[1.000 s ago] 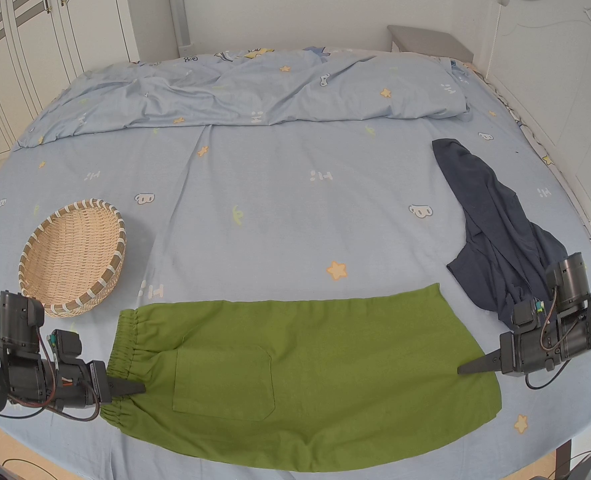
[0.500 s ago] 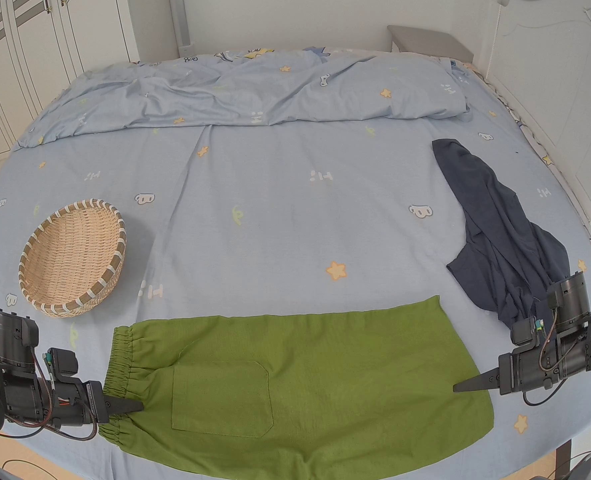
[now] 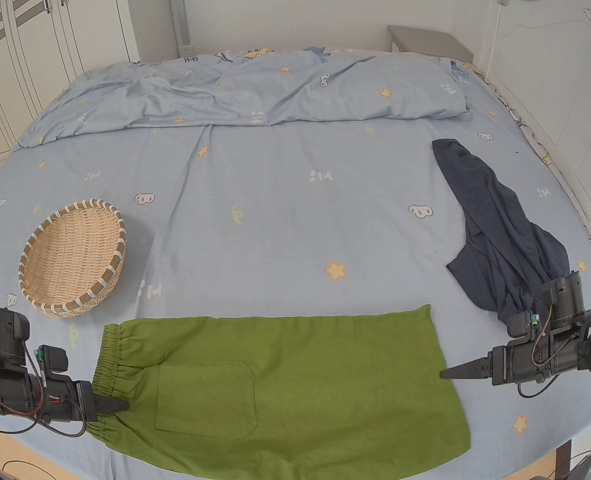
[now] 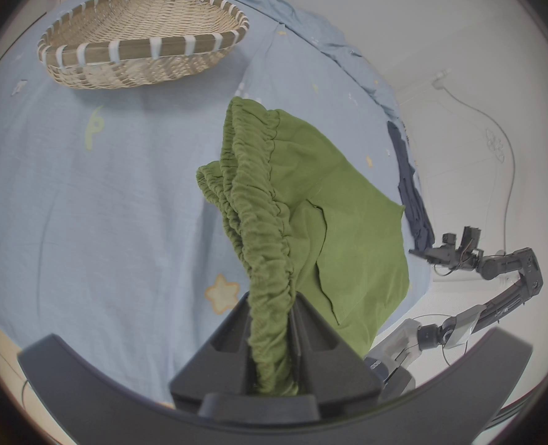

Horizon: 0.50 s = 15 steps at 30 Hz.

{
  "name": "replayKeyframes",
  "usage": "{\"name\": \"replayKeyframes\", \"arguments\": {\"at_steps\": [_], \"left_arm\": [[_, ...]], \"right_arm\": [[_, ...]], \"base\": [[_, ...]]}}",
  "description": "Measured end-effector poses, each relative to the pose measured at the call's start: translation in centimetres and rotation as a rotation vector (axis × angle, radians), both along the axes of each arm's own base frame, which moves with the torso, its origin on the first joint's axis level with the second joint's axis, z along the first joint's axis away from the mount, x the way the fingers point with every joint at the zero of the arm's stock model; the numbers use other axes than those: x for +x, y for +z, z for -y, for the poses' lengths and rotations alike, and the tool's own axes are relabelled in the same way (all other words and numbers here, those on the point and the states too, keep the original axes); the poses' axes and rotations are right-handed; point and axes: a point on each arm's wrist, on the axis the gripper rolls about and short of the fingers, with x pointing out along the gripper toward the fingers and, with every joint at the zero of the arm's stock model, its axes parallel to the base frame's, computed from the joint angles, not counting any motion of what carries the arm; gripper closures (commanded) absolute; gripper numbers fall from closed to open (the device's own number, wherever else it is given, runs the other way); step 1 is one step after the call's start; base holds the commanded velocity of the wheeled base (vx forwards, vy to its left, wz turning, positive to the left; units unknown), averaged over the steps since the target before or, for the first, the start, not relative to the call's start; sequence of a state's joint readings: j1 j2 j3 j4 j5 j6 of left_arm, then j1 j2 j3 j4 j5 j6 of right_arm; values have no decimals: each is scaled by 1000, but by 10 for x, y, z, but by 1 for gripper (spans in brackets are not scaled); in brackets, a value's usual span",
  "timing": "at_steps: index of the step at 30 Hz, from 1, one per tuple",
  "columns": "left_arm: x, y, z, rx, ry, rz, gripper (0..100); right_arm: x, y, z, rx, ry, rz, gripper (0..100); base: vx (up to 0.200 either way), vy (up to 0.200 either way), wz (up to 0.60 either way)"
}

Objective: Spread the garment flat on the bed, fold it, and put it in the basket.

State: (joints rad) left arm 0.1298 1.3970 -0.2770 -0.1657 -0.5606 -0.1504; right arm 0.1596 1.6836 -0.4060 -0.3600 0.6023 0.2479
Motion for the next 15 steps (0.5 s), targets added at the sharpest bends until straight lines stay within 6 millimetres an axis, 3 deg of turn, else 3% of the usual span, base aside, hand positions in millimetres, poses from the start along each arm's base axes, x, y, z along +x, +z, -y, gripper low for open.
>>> {"name": "replayKeyframes", "arguments": {"at_steps": [5, 11, 15], "left_arm": [[-1, 12, -14, 58, -7, -43, 100], [4, 45, -24, 120, -19, 15, 100], [8, 66, -20, 163, -46, 92, 100]], "right_arm": [[11, 16, 2, -5, -36, 98, 0], [30, 48, -1, -12, -70, 250, 0], [41, 68, -5, -5, -72, 334, 0]], "base": [[0, 0, 0], [0, 0, 0], [0, 0, 0]]}}
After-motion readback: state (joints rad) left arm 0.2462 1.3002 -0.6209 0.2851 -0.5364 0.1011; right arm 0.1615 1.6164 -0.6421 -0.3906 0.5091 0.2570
